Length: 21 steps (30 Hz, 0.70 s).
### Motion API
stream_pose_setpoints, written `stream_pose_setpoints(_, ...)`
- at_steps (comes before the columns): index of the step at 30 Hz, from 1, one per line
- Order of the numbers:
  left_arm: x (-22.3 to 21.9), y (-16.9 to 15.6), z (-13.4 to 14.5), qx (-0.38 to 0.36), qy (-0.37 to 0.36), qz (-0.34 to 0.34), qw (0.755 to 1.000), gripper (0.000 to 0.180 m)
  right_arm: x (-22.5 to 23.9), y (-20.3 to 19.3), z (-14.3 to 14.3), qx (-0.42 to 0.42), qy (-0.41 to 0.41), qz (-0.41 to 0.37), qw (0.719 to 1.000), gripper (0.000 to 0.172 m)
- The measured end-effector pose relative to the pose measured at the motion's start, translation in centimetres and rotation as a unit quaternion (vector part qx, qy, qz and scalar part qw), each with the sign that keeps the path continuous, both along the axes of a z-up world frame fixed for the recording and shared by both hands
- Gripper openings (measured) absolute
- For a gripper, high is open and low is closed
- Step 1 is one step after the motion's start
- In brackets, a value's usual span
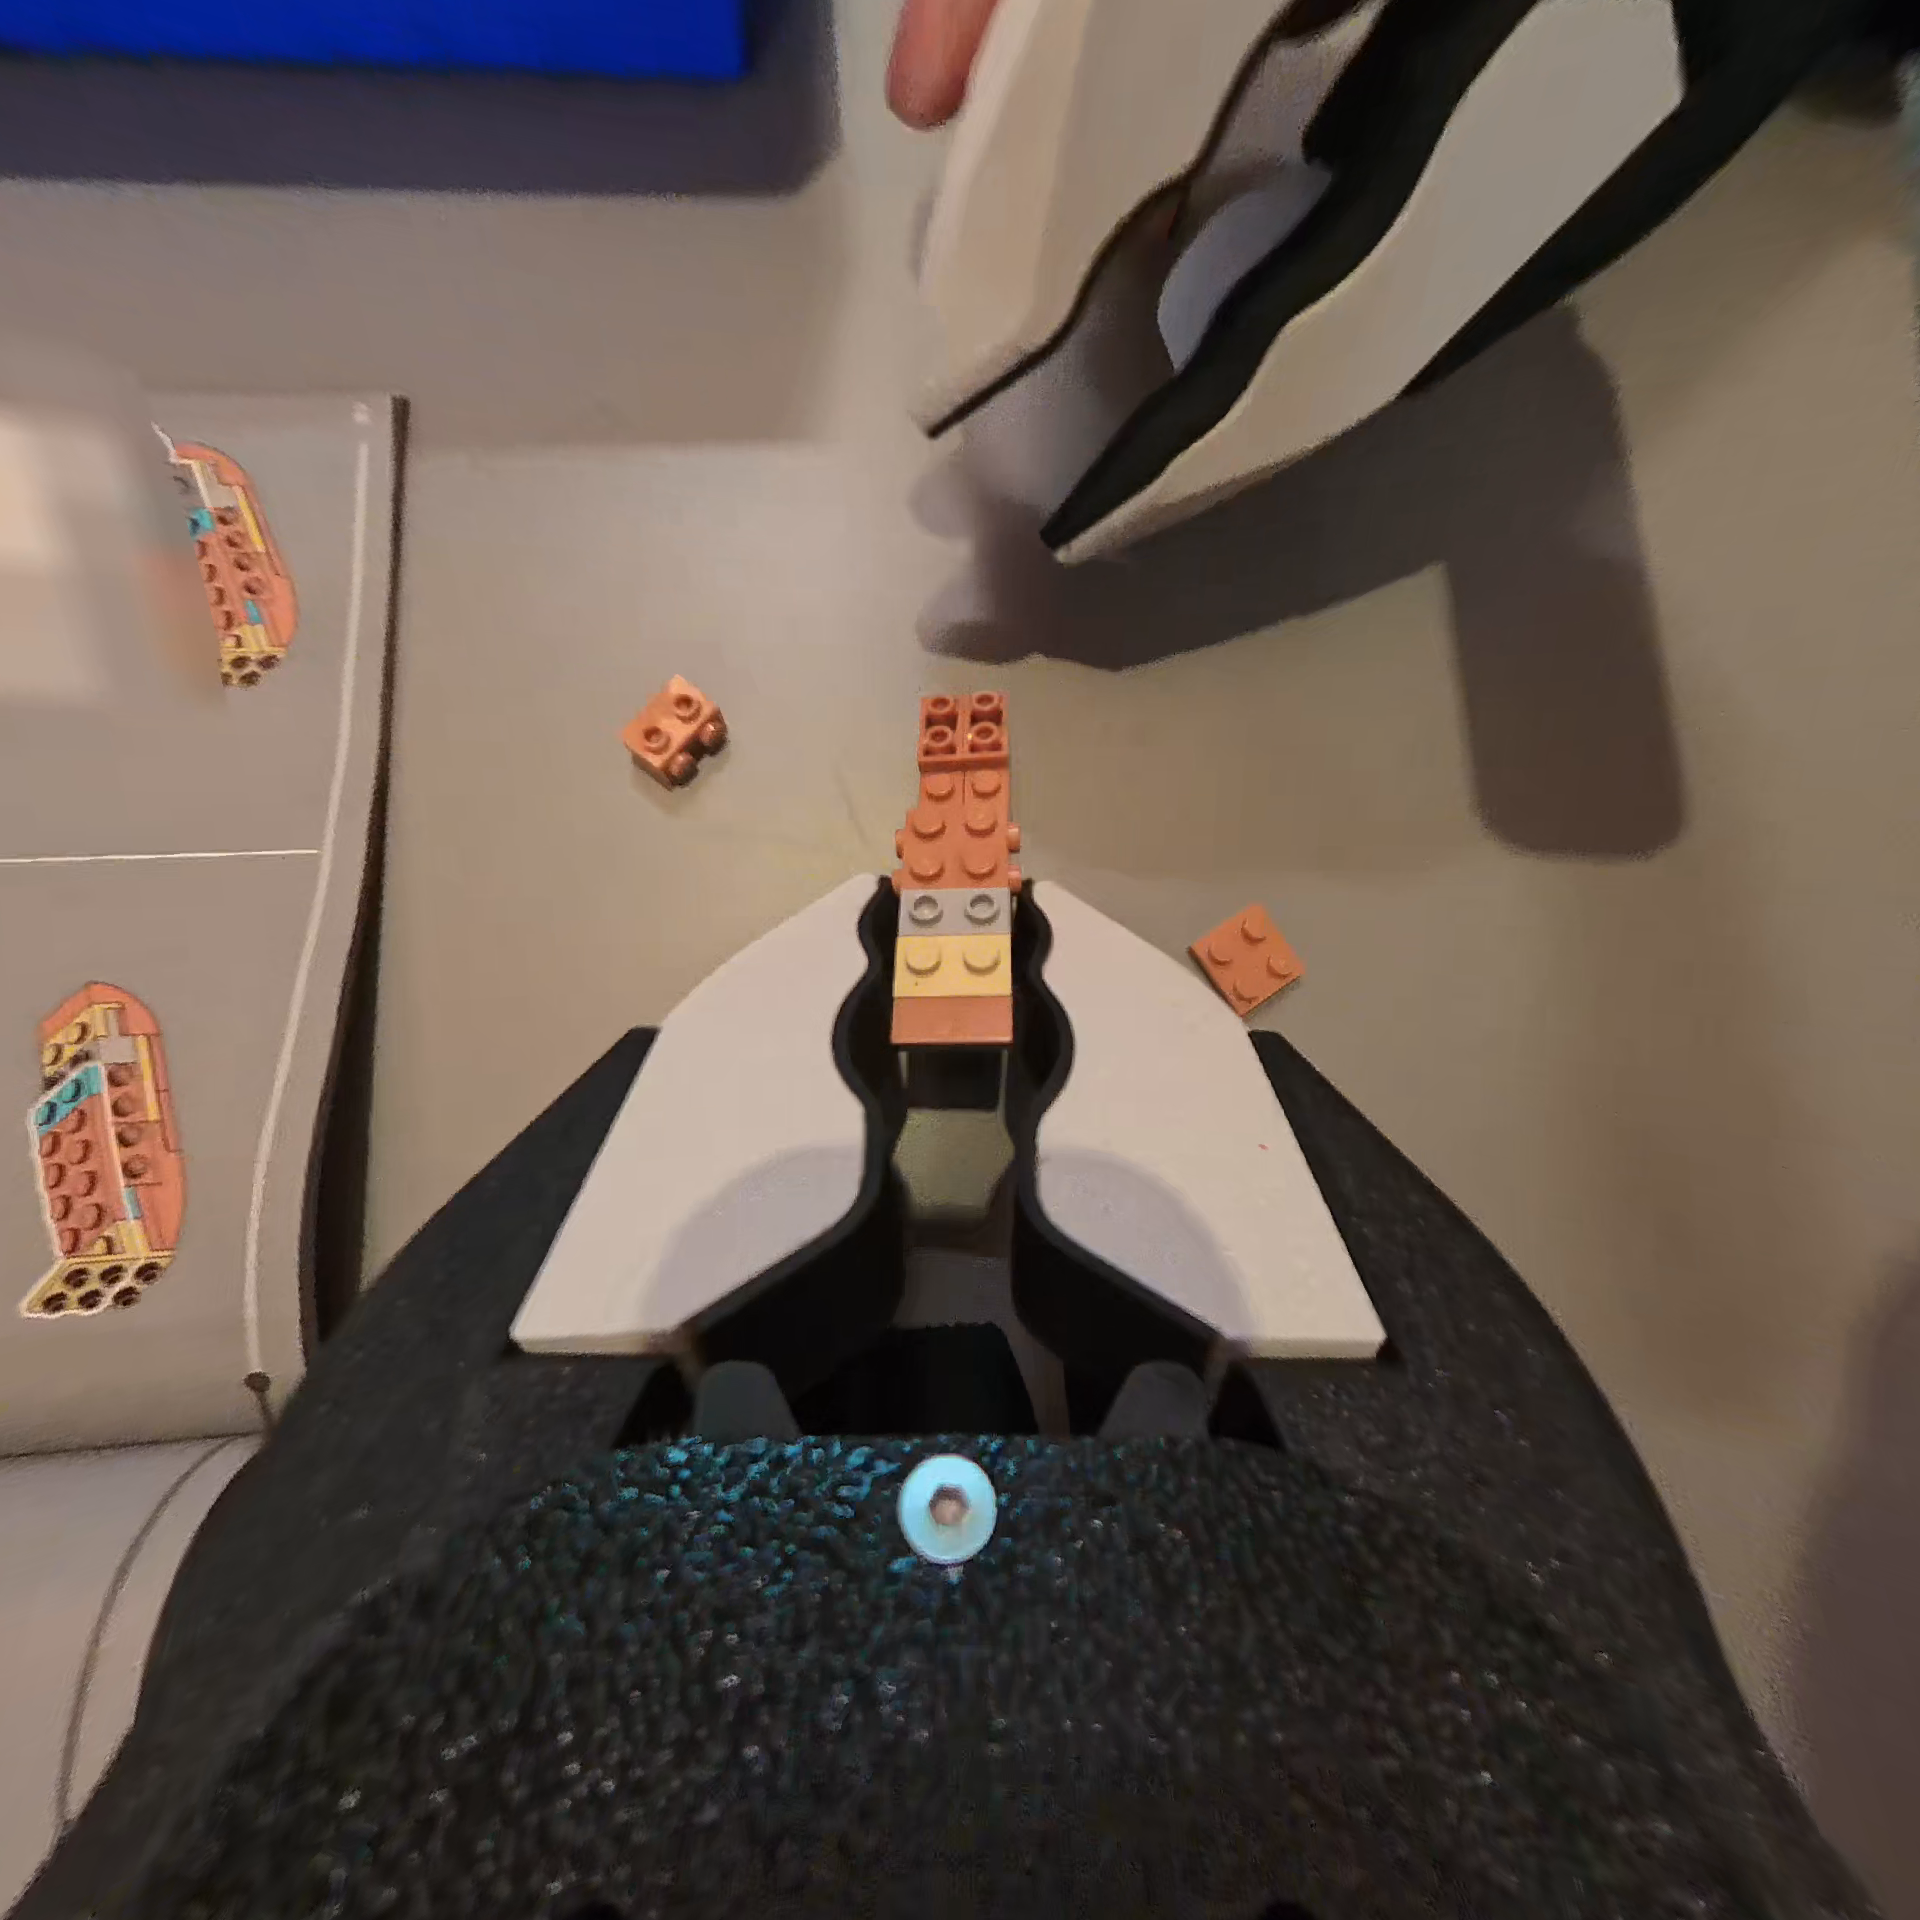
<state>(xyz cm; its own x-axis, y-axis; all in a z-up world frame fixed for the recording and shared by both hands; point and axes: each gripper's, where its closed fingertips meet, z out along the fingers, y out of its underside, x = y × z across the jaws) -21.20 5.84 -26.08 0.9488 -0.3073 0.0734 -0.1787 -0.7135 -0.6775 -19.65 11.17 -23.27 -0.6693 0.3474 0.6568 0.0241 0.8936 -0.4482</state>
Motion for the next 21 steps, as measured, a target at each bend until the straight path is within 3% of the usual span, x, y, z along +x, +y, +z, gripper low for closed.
stream_pose_setpoints(8, -0.2, -0.4, 0.2, 0.001, -0.013, -0.006, 1.000, 0.029, -2.7, 0.0, 0.5, 0.044, -0.029, 0.016, 0.998, 0.032)
stream_pose_setpoints(12, -0.6, -0.7, 1.8, 0.038, -0.025, -0.024, 0.999, 0.030, -3.3, -0.8, 2.0, 0.118, -0.044, 0.106, 0.986, 0.034)
stream_pose_setpoints(16, -2.4, -1.1, 3.5, 0.086, -0.012, -0.021, 0.996, 0.030, -3.6, -1.8, 1.3, 0.134, -0.144, 0.204, 0.959, 0.033)
stream_pose_setpoints(21, -4.0, -1.4, 3.7, 0.108, -0.013, -0.007, 0.994, 0.029, -5.8, -0.7, -0.9, 0.198, -0.236, 0.222, 0.925, 0.032)
